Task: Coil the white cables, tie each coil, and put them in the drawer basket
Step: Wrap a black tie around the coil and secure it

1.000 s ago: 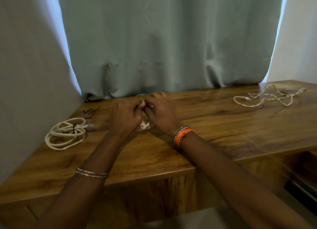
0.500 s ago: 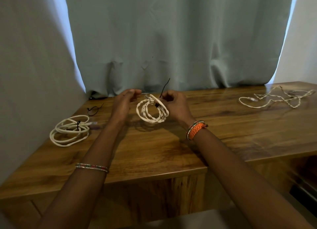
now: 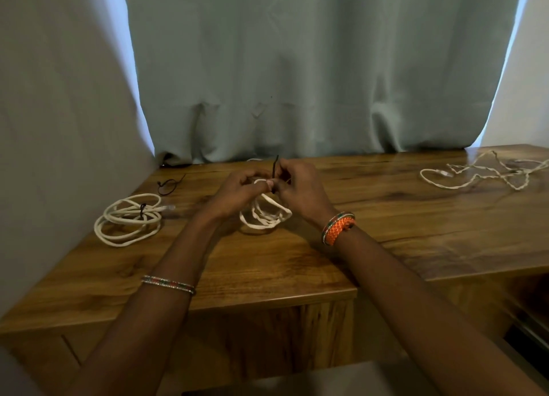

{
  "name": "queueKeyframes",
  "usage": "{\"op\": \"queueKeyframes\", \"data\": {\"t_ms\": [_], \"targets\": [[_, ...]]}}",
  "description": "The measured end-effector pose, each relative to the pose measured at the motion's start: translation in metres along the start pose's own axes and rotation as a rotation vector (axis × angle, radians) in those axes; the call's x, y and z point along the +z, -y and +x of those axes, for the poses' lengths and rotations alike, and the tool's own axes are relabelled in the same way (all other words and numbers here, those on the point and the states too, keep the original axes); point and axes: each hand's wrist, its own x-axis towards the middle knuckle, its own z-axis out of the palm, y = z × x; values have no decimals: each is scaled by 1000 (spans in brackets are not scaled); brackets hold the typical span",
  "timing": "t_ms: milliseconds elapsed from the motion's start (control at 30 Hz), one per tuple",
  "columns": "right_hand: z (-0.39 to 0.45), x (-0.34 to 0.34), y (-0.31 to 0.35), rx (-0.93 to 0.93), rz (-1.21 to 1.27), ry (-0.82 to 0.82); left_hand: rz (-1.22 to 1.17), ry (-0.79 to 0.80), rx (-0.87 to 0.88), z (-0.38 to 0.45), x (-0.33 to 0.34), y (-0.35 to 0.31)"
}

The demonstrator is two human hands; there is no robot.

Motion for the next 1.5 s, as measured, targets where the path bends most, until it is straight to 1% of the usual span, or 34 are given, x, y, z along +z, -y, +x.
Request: {"op": "queueKeyframes", "data": {"t_ms": [67,167,400,433,500,567,633,667,767,867,933,1100,1167,1233,1333,1400,1433,1500], "targets": [[-1,-1,2,-20,-68,-50,11,17,13,-1,3,-1],[-3,-5,5,-14,-93,-97,133,32,52,-1,7,1],[-5,-3,0,152,33,-192,195,28,126,0,11,8],[-6,-2,0,178,79,-176,207,-5,136,0,10,9],[-6,-1,1,238,226,-113,346,-112,175,3,5,13],[-4,-2,4,293,386,-74,477,-203,278,7,0,13],[-1,-4,7,350,522,-76,434,-256,352,8,0,8],[-1,-5,8,377,595,-80,379,-250,354,8,1,5],[0,-6,9,420,797,-82,223,-166,285,9,5,0],[0,-6,9,389,855,-88,143,-119,272,12,4,0],[1,-7,9,372,854,-88,106,-86,271,13,4,-1],[2,-7,12,295,716,-87,90,-73,263,15,0,3],[2,-8,13,298,696,-93,81,-52,247,15,-2,3],[2,-9,15,326,726,-98,51,-10,227,13,0,4],[4,-9,20,396,768,-134,-9,72,141,6,12,5],[4,-3,19,368,702,-116,-7,71,115,5,17,8],[5,0,17,366,669,-83,-22,57,87,5,16,9],[3,5,12,417,655,-7,-44,-16,5,7,10,13]]}}
